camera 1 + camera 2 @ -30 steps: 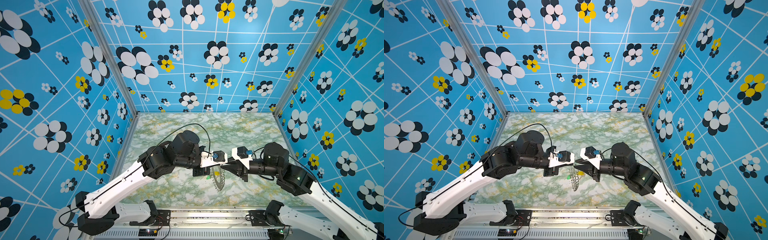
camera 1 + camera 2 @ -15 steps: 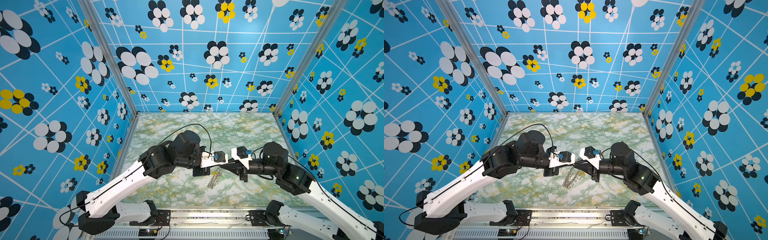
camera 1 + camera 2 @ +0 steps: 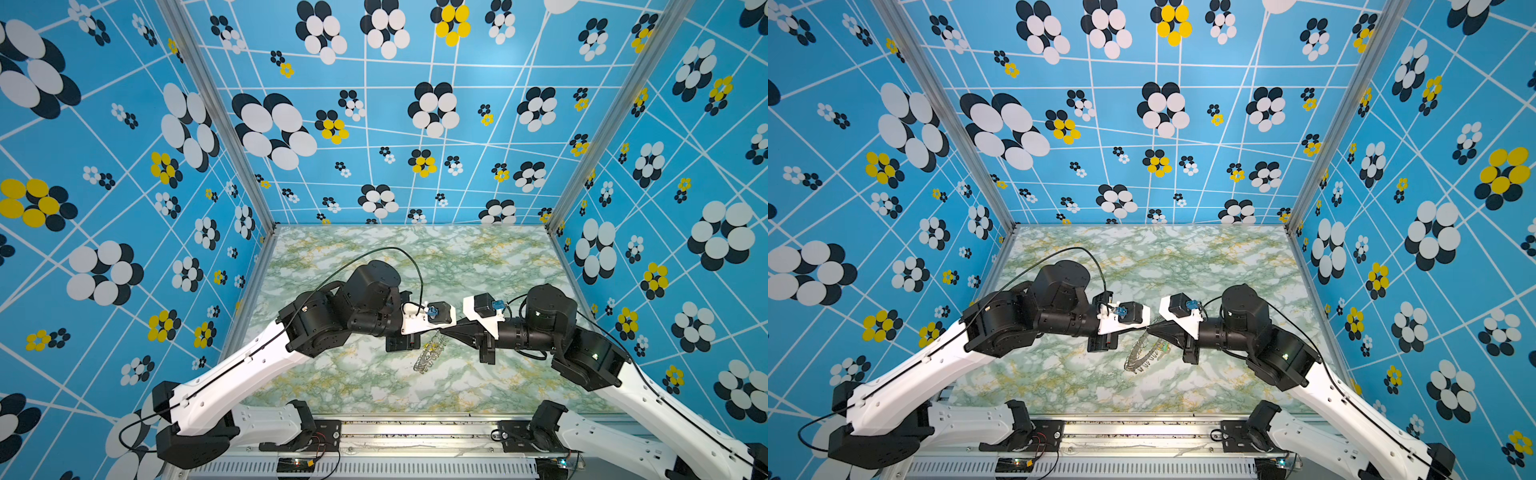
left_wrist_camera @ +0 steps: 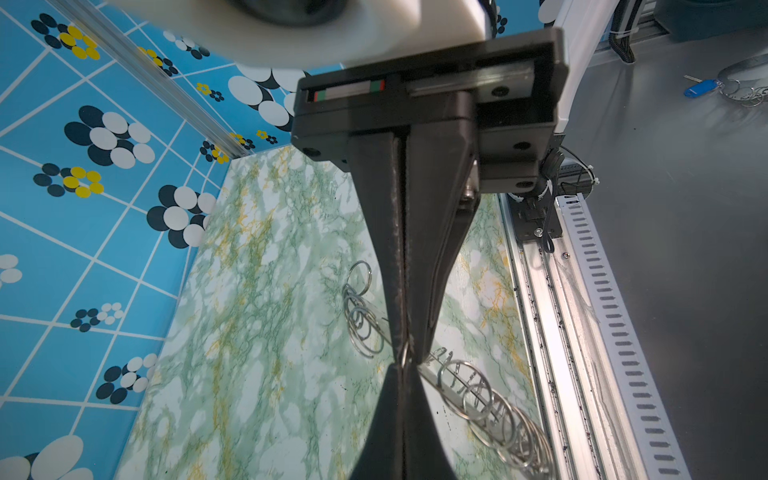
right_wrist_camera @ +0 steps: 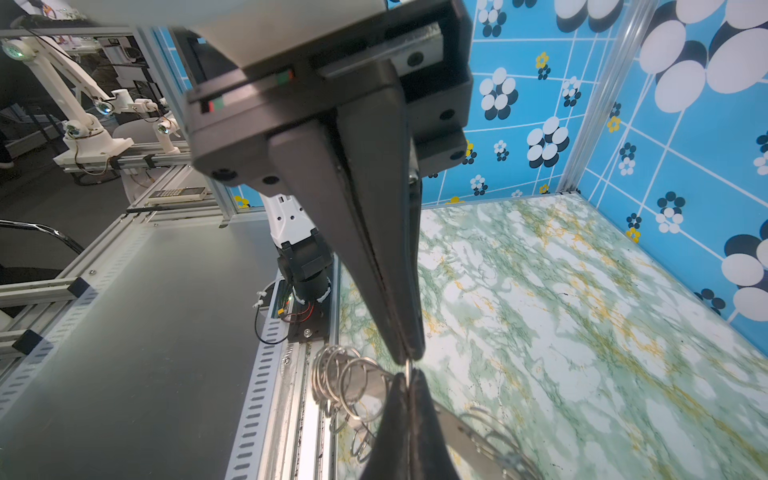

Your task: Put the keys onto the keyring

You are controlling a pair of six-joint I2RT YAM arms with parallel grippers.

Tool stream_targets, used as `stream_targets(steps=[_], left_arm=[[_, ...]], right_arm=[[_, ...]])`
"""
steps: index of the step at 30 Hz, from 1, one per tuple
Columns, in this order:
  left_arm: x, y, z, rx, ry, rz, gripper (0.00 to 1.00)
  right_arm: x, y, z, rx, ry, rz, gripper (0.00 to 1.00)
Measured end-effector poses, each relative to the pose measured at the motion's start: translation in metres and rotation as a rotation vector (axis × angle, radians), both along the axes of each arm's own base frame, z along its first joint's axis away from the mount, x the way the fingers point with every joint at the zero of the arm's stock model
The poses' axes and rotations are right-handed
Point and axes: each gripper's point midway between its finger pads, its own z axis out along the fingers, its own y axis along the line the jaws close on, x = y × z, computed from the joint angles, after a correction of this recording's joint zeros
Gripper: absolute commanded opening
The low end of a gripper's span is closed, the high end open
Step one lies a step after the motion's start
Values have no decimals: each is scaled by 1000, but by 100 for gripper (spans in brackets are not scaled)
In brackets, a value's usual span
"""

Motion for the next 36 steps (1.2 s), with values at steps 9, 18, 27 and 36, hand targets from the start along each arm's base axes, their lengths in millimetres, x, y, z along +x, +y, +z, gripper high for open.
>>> stream_targets(steps=[9,18,27,36], left_arm=[[3,1,14,-98,-27,52,41],[8,5,29,-243,17,123,39],[12,-1,42,-344,67,121,34],[6,-6,54,-405,86,80,17]], right_arm=[[8,-12,21,112,6,-67,0],[10,-17,44,224,8,-77,0],[5,-16,58,286,1,-39,0],[3,-14,61,305,14,-16,0]])
